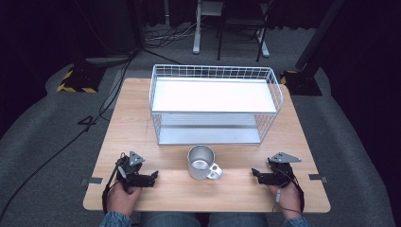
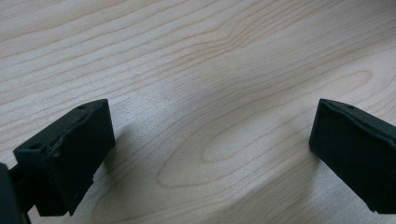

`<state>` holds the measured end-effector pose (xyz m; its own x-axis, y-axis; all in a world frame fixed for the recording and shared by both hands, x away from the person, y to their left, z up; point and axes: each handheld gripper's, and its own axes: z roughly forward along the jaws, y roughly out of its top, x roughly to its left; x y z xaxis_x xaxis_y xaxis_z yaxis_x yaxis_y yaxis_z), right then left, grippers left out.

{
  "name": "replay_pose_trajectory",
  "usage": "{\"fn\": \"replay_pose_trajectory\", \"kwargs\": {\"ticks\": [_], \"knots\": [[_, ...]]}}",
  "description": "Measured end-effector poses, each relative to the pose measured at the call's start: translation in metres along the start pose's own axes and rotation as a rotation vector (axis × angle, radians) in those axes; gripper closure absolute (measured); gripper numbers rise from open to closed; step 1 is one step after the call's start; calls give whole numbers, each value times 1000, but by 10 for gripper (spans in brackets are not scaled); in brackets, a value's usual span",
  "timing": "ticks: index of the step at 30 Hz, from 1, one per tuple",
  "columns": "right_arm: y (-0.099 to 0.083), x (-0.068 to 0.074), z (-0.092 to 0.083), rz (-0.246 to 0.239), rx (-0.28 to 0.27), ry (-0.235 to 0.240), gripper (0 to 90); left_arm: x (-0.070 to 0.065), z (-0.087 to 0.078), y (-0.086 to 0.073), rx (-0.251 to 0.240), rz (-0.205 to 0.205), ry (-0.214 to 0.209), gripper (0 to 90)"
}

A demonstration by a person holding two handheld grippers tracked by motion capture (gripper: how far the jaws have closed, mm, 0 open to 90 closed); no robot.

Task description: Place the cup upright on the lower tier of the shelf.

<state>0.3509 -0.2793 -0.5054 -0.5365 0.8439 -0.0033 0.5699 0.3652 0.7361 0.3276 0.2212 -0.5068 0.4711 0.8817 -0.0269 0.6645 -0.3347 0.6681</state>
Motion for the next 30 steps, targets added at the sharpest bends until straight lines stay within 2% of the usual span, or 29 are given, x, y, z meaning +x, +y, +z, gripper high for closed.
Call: {"fn": "replay_pose_trajectory", "kwargs": {"ticks": [18, 23, 24, 30], "knots": [[0, -2, -1, 17, -9, -12, 161, 0, 0, 0, 1, 1, 2, 6], [1, 0, -9, 7, -66, -19, 161, 0, 0, 0, 1, -3, 1, 6], [3, 2, -14, 5, -96, -18, 162, 0, 0, 0, -2, -4, 3, 5], [7, 7, -25, -7, -145, -4, 161, 0, 0, 0, 0, -4, 3, 6]]}}
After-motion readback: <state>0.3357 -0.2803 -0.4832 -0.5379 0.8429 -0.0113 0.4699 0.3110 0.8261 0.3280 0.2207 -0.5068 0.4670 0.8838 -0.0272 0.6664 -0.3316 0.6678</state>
